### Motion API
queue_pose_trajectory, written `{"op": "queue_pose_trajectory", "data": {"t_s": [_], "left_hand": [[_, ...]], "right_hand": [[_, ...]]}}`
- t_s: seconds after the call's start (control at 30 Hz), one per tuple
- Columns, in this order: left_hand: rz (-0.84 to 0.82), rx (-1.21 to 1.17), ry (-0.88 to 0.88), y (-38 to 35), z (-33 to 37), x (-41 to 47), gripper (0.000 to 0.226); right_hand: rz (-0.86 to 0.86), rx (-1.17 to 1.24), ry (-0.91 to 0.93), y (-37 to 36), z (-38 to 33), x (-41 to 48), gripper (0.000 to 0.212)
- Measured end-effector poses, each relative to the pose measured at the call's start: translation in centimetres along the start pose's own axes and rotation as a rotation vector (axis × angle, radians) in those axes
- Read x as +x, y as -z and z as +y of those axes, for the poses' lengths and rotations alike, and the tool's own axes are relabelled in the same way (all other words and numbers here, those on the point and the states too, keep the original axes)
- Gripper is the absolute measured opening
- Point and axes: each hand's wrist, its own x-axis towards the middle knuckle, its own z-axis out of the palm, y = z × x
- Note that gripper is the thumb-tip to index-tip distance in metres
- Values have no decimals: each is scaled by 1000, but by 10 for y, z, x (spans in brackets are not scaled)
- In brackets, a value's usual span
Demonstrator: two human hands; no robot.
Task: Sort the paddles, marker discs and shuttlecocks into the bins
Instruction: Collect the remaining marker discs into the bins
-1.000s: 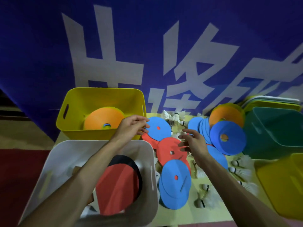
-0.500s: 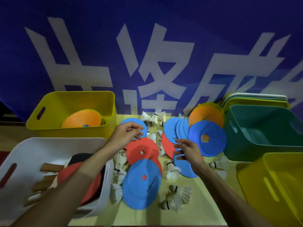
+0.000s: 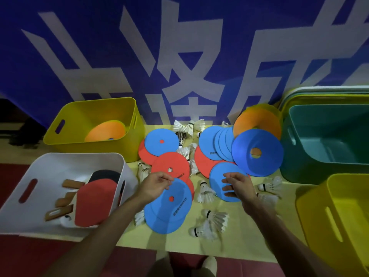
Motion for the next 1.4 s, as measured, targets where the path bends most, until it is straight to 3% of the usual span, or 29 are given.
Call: {"op": "queue_pose_trajectory", "data": {"t_s": [0.17, 0.37, 0.5, 0.8, 1.07, 1.4], "left_hand": [[-12, 53, 38, -3, -39, 13, 32], [11, 165, 146, -19, -63, 23, 19], [112, 241, 98, -21, -71, 33, 28], [174, 266, 207, -22, -72, 51, 42], [267, 332, 159, -24, -80, 57, 41], [251, 447, 115, -20, -86, 59, 41]], "right_hand": [[0, -7, -9, -5, 19, -2, 14], [31, -88, -34, -14, 32, -9, 17], [58, -150, -33, -24, 29, -13, 16], [89, -243, -1, -46, 15, -20, 15], [105, -268, 14, -55, 13, -24, 16], [41, -324, 51, -62, 1, -13, 15]]}}
